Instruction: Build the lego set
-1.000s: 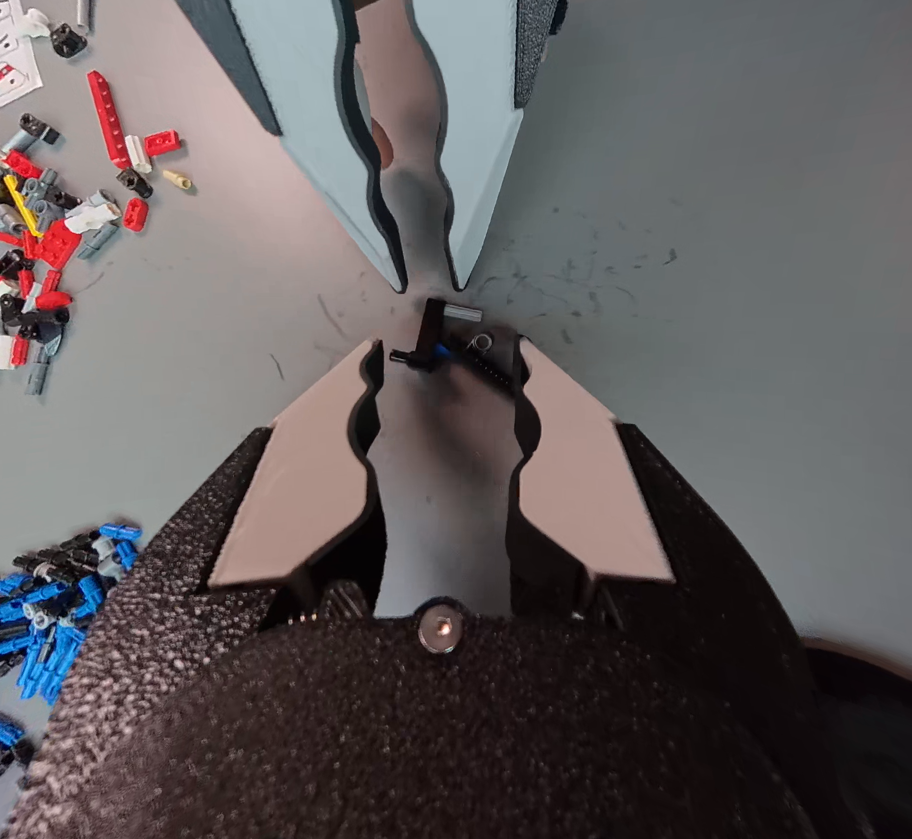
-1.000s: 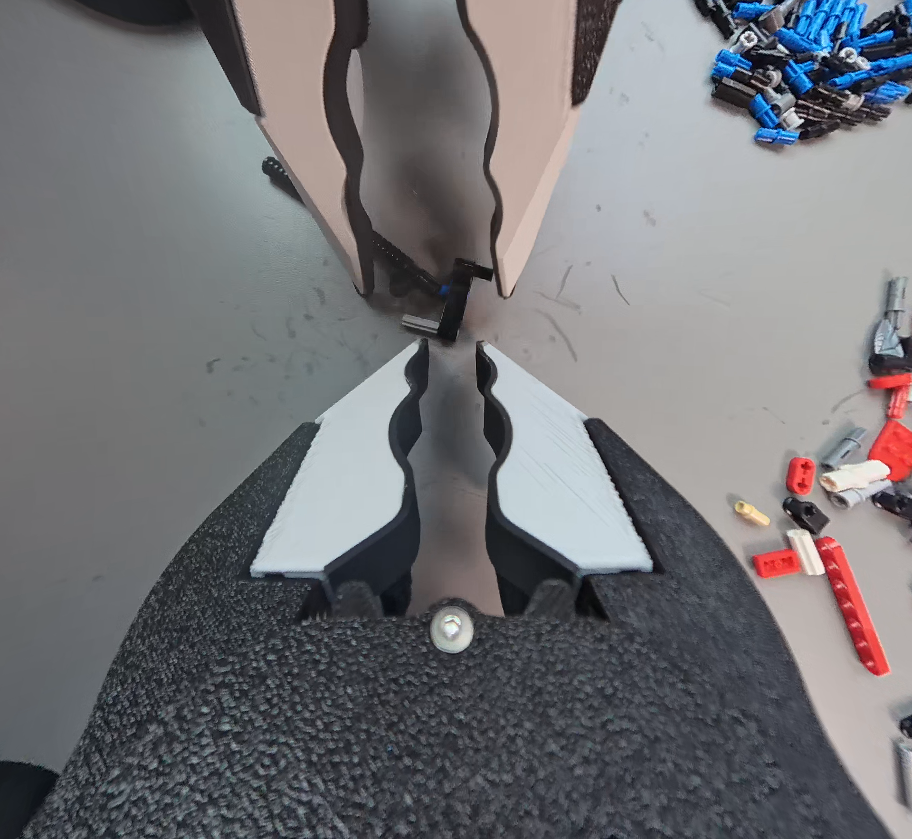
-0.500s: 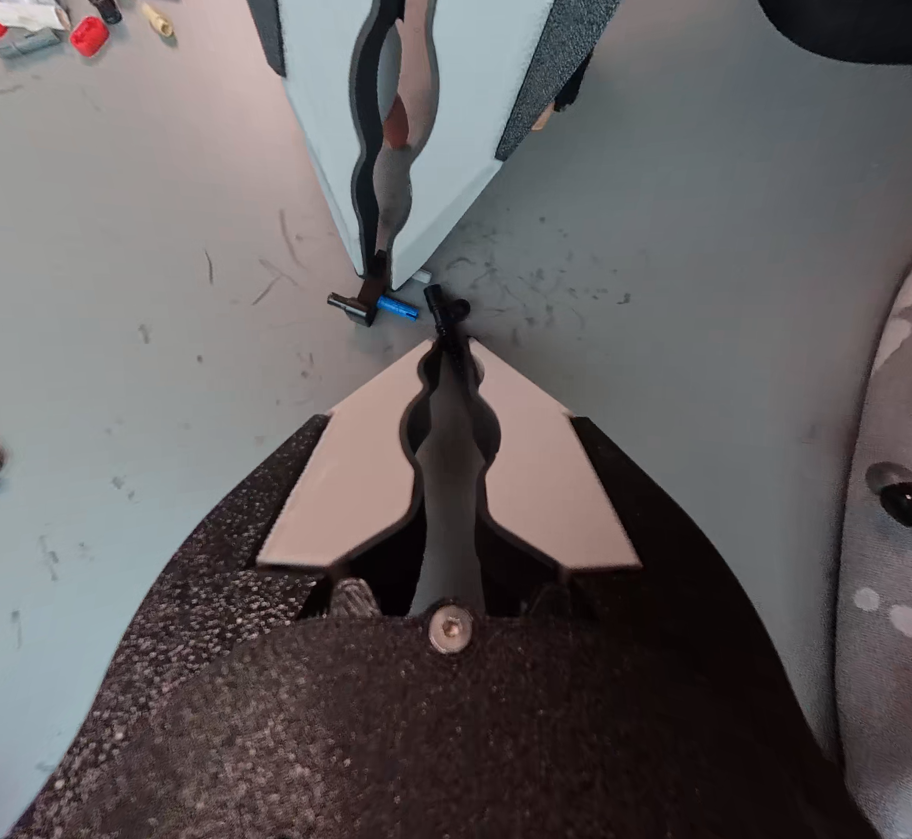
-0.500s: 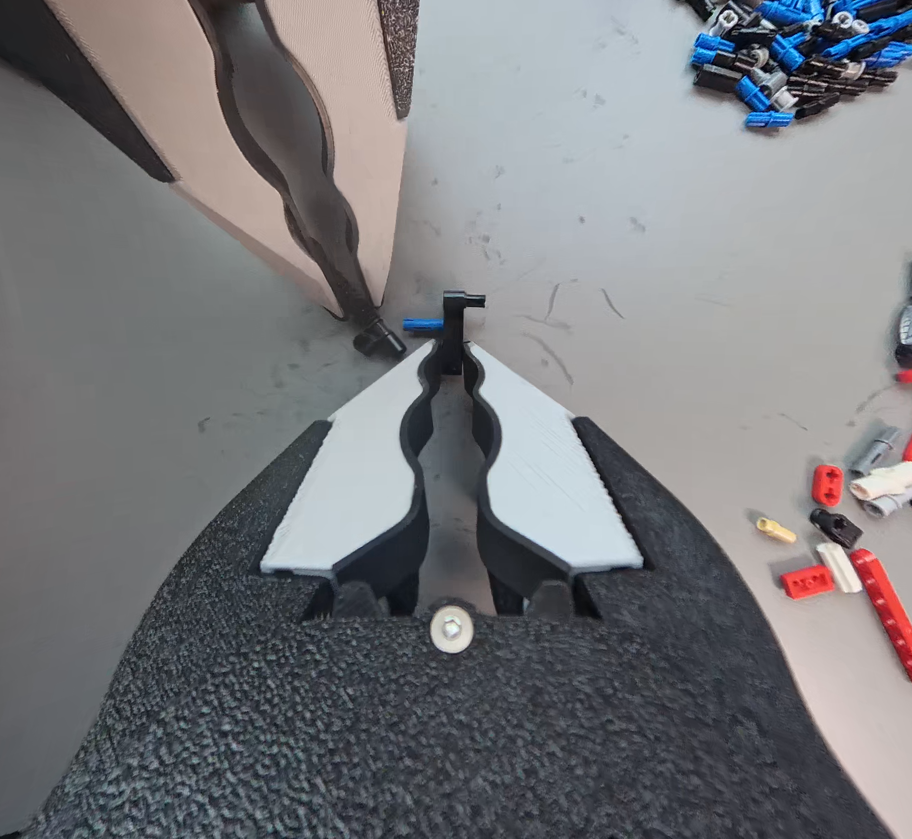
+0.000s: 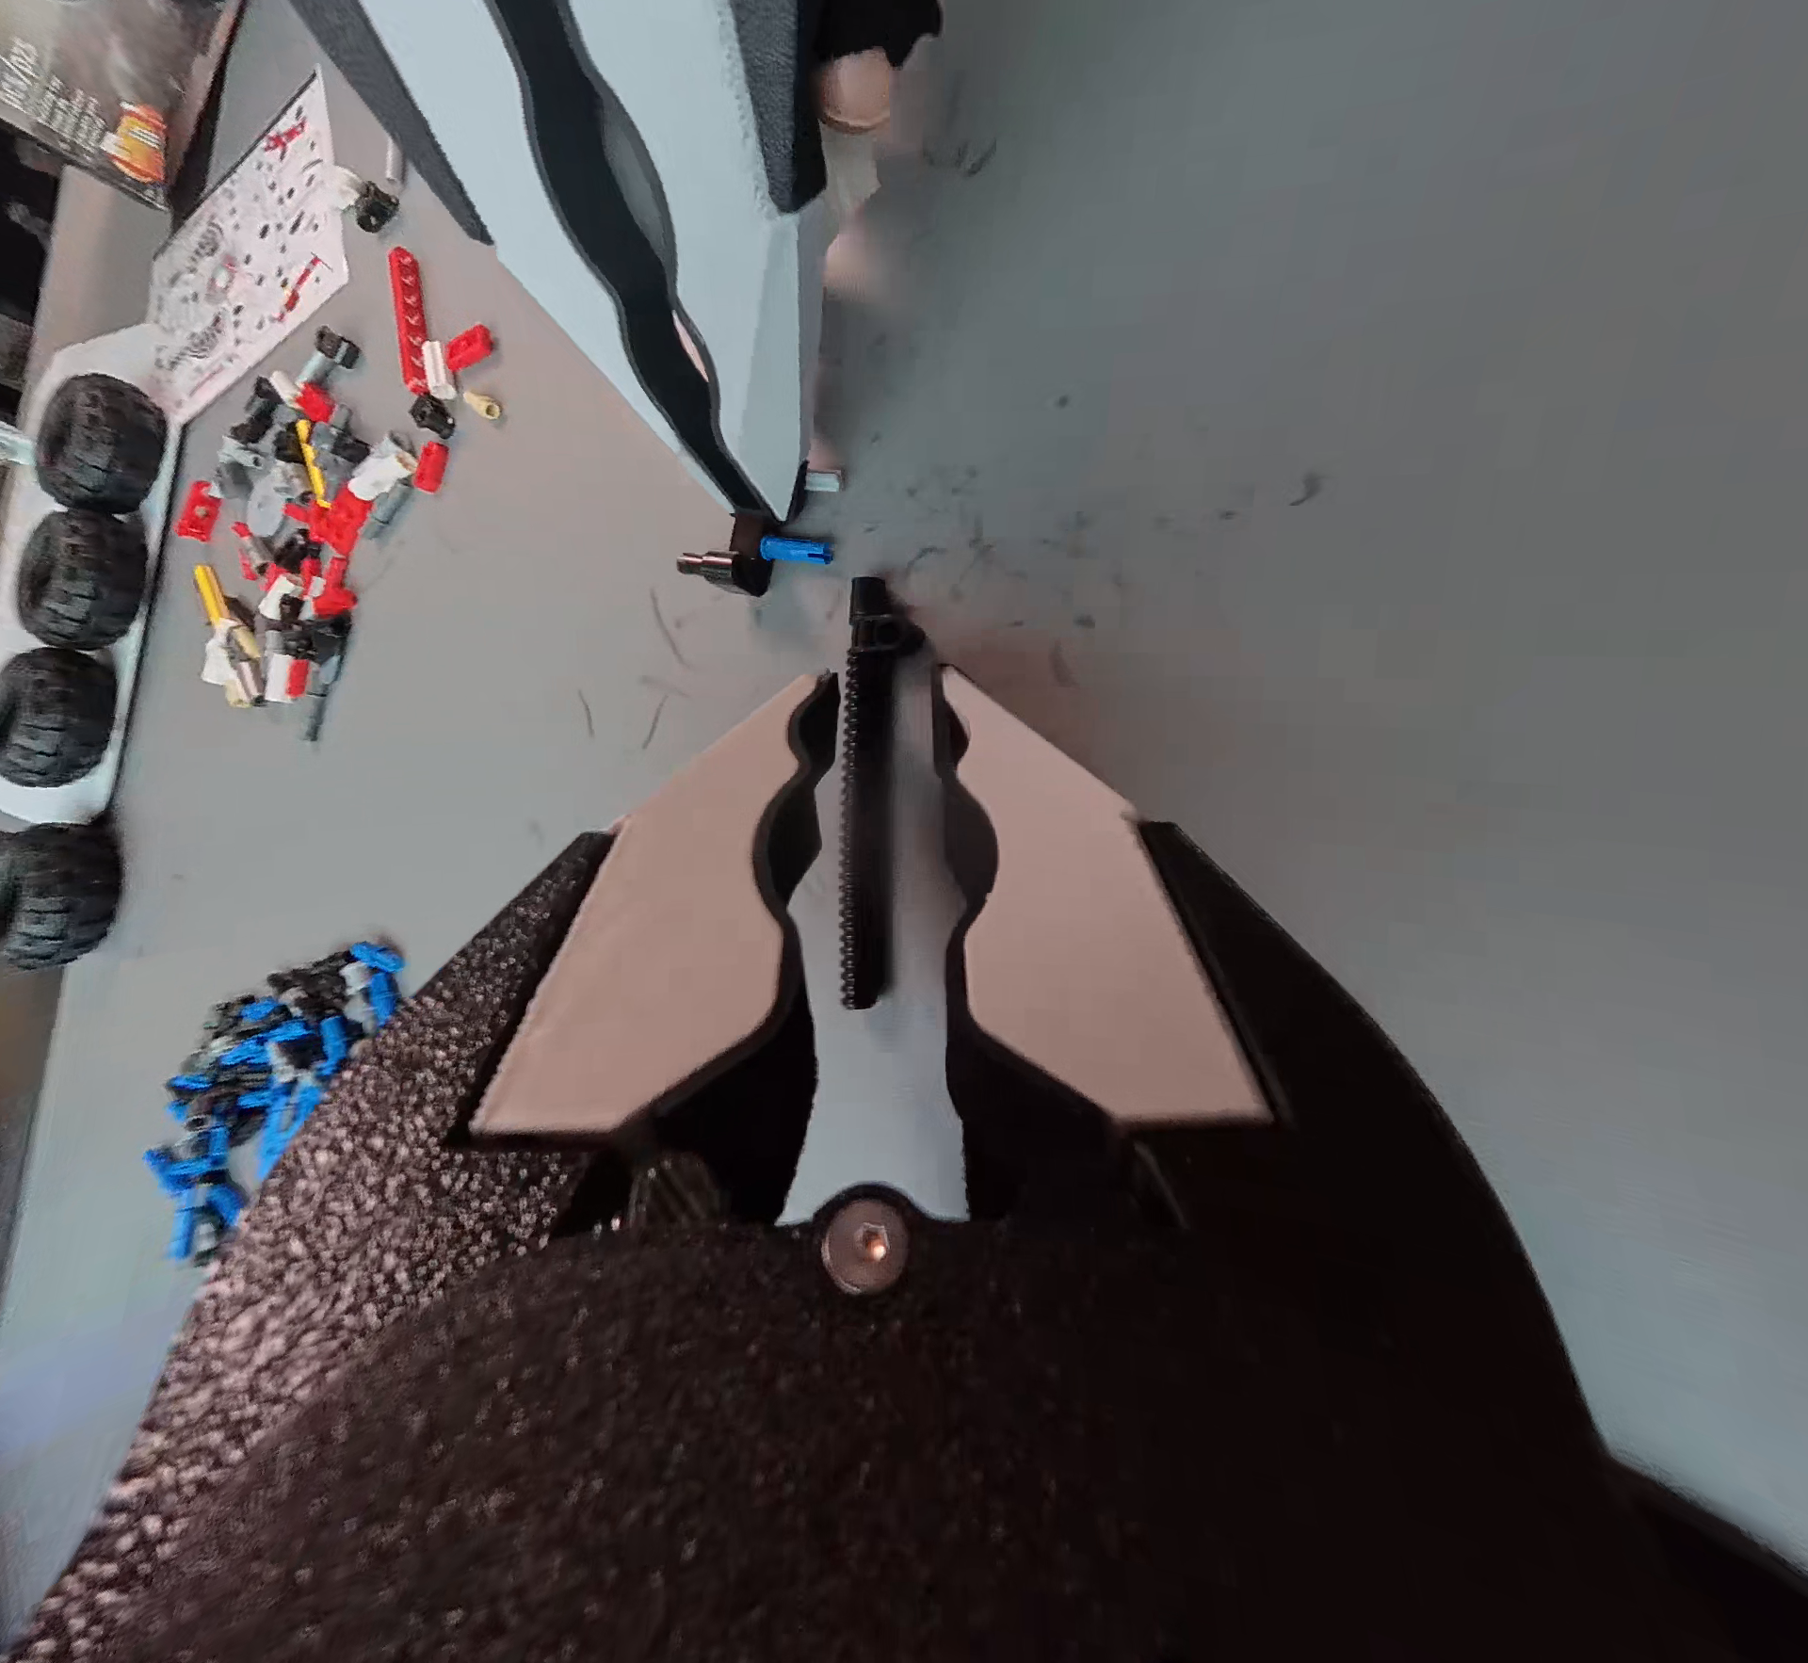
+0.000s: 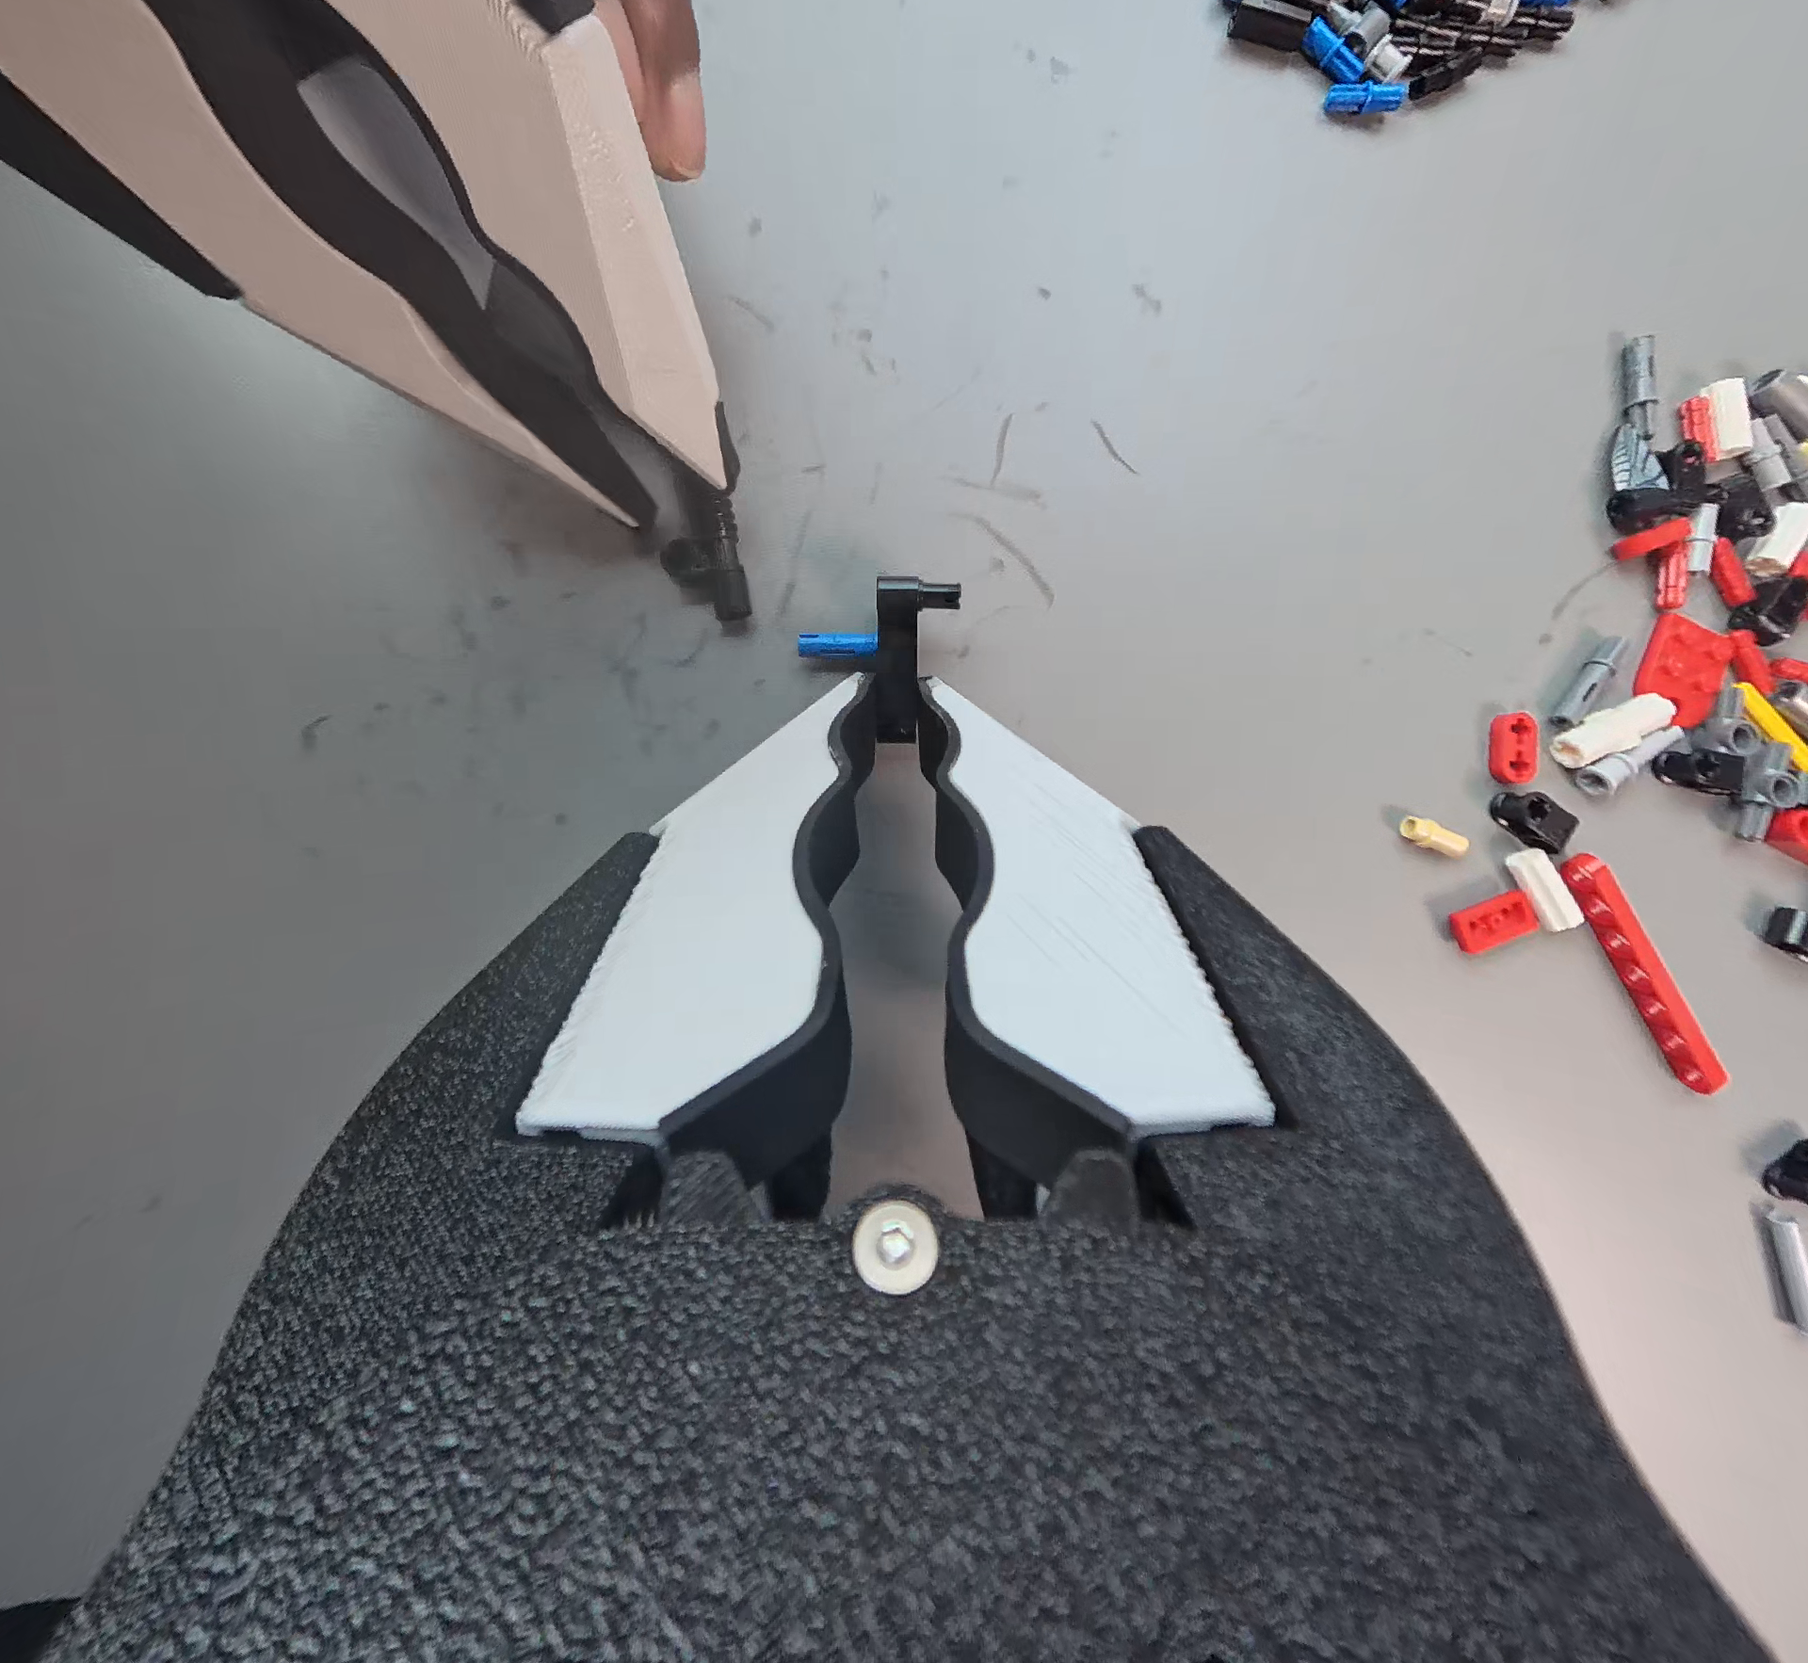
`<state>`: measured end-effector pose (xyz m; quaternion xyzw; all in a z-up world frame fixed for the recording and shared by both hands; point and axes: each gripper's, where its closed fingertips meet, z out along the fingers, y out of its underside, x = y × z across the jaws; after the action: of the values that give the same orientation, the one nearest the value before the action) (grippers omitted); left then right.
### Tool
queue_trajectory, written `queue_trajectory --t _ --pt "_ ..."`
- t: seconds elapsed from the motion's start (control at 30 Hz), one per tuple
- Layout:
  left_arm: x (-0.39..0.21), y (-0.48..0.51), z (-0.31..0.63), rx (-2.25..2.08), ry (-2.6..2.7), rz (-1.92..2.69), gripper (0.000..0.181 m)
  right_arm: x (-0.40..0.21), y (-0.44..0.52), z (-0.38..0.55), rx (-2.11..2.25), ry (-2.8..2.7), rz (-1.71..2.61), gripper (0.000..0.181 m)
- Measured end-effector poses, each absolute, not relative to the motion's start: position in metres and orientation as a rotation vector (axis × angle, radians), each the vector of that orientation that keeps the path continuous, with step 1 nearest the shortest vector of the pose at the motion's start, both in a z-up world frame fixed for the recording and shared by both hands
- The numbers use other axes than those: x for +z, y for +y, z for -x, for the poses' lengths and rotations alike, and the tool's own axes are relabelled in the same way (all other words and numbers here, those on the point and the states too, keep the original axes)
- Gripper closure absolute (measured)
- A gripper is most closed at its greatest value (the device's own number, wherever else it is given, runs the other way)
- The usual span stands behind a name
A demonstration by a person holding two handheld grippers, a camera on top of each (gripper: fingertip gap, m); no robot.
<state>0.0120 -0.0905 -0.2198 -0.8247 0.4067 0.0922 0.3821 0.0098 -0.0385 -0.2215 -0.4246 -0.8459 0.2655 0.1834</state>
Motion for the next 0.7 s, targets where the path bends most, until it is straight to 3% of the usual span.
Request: queue_trajectory --t 0.03,0.27,0.37,0.53,0.63,0.7 --pt "-0.219 -0.092 -0.015 0.151 0.994 2.126 0.157 -0.222 -0.039 -0.011 0.740 -2.389 1.194 0.174" --pt "-0.209 -0.092 -0.012 -0.370 0.627 2.294 0.153 -0.222 -0.039 -0.014 0.717 -2.413 1.177 0.173" --pt "-0.219 -0.089 -0.006 -0.361 0.662 2.341 0.155 -0.223 -0.038 -0.018 0.730 -2.421 1.201 0.173" --pt "-0.224 -0.085 -0.005 -0.268 0.767 2.341 0.173 -0.222 -0.032 -0.023 0.739 -2.409 1.209 0.174" --pt "-0.224 -0.082 -0.012 -0.280 0.762 2.325 0.172 -0.215 -0.033 -0.022 0.772 -2.375 1.180 0.174" --pt "-0.220 -0.081 -0.015 -0.327 0.738 2.312 0.161 -0.207 -0.036 -0.021 0.805 -2.352 1.131 0.174"
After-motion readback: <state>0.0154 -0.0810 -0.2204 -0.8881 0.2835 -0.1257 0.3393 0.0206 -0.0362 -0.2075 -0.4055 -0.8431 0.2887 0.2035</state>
